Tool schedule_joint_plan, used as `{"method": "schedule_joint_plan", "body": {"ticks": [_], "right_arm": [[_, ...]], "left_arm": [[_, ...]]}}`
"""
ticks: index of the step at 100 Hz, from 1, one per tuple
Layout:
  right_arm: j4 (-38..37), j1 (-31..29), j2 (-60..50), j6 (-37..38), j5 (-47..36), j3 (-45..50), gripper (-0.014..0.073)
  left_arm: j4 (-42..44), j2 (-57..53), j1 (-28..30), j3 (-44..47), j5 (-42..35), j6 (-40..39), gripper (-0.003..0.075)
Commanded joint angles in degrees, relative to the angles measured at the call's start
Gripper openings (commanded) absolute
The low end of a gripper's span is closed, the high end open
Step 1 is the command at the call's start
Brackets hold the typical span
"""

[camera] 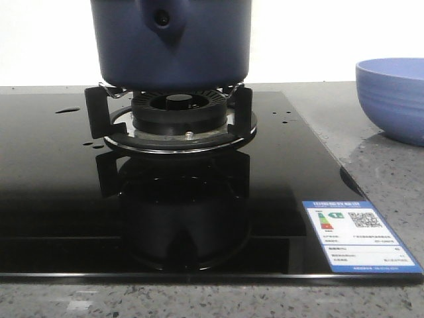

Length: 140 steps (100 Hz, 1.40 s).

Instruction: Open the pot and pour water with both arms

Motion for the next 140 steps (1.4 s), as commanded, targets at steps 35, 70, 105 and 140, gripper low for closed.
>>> {"method": "schedule_joint_plan", "body": {"ticks": [35,70,105,140], "right_arm": [[11.6,-0.3,-1.0,-0.5,-6.2,1.5,-0.0056],[29.3,-0.3,-1.0,-0.5,-3.9,-4.4,-0.0055],[18.8,-0.3,10.5,-4.8,20.1,-24.6,-0.0055],[20.4,4.1,22.8,-14.4,30.8,-35.7,-0.0048]], "left_arm": [[-15.1,-1.5,-0.2,1.9,-6.2,-0.5,-0.0019],[-30.1,-1.5,-0.2,-2.1,-5.6,-0.5,-0.0019],[-25.1,7.1,-0.2,-23.9,16.5,19.1,-0.0019],[-31.3,18.1,-3.3,-35.9,22.9,28.9,0.0024]]}}
